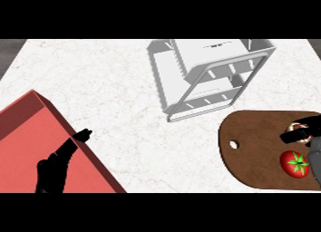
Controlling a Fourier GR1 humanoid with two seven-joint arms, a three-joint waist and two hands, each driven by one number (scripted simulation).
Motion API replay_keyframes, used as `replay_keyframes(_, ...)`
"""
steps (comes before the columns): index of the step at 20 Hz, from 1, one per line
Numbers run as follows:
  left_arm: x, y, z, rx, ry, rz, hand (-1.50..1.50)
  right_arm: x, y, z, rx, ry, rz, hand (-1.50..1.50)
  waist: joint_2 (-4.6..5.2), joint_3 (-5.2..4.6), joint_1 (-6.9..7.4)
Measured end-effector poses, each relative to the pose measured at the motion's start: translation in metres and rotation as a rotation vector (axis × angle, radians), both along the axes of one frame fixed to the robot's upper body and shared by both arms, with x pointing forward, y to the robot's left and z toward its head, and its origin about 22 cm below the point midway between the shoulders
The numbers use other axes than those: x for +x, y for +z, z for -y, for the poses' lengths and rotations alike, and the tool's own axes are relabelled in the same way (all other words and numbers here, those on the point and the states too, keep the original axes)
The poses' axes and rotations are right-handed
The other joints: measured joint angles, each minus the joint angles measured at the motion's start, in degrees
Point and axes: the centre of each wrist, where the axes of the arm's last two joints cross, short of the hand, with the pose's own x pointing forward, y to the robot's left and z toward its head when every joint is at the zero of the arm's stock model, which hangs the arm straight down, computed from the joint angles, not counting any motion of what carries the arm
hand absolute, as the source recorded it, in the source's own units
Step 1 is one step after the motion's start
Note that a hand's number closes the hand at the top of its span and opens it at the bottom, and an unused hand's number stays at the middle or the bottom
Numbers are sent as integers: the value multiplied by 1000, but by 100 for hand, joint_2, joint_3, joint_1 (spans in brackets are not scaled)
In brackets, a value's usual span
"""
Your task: Pick the cupcake from the cutting board and place it in the tiered basket
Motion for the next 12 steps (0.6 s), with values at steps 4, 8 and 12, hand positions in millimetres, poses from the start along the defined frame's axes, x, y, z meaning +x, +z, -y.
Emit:
replay_keyframes(4, -3, 1, -1, -6, -12, -7, 0, 3, -4, 1, -46, 27, -7, 150, -14, -10, 14)
replay_keyframes(8, -10, 2, -1, 0, -25, -16, 0, 5, -13, -42, -107, 105, -9, 150, -31, -35, 12)
replay_keyframes(12, -12, 6, 1, 6, -45, -15, 0, -4, -24, -120, -136, 218, 19, 150, -38, -95, 49)
